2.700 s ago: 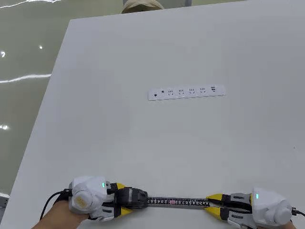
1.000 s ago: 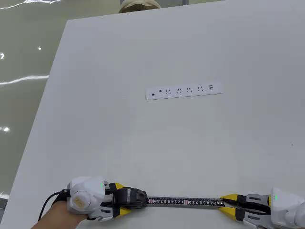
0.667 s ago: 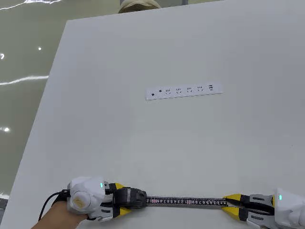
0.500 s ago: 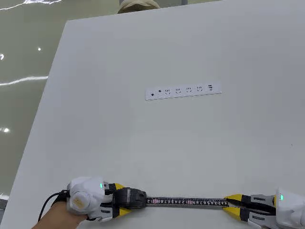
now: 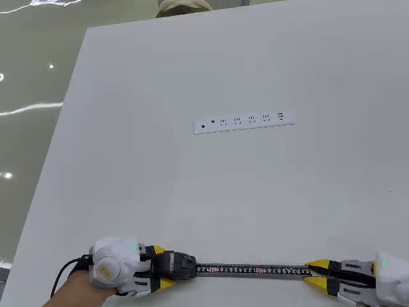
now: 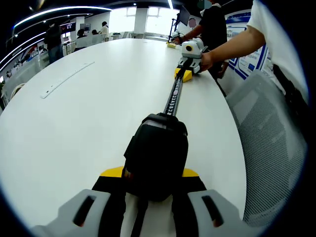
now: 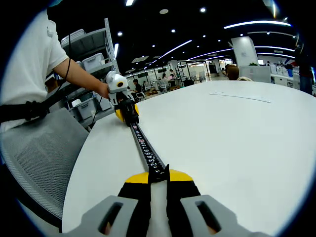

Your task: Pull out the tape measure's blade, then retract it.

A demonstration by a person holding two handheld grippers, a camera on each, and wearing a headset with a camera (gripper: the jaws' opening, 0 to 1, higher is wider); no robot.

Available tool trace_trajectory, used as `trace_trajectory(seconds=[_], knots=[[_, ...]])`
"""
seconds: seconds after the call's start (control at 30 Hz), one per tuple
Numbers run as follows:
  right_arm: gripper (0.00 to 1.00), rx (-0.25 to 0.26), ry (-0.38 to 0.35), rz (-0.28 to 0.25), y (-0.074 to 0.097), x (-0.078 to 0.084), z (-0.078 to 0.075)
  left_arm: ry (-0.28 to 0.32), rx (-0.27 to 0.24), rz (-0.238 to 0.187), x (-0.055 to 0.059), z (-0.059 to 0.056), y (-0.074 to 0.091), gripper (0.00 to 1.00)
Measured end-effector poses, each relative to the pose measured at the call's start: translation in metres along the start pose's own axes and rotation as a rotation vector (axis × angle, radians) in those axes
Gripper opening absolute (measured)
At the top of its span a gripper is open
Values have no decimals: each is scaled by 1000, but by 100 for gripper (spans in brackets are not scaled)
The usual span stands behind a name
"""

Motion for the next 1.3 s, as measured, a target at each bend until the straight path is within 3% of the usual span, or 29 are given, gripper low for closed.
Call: trace_trajectory(seconds=[0.4, 0.53, 0.67, 1.13, 1.3], knots=[[8, 8, -11, -3, 7, 3, -5, 0, 1, 2, 0, 0, 0, 32], [9, 10, -7, -1, 6, -4, 2, 0, 1, 0, 0, 0, 0, 32], [10, 11, -11, -2, 6, 4, -5, -1, -1, 3, 0, 0, 0, 32], [13, 30, -36, -6, 9, -3, 4, 2, -6, -4, 0, 0, 0, 33], [14, 33, -34, -6, 9, 2, 1, -1, -4, -2, 0, 0, -1, 33]])
Point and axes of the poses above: the centre of the closed fingertips' face, and the gripper's own axes: y roughly backward along the fingers, z roughly to its left, x roughly out of its underside, the point moved 6 cm from there along y, roughly backward along the fingers, and after that the axes turned 13 degrees about -y, right-handed, at the moved point
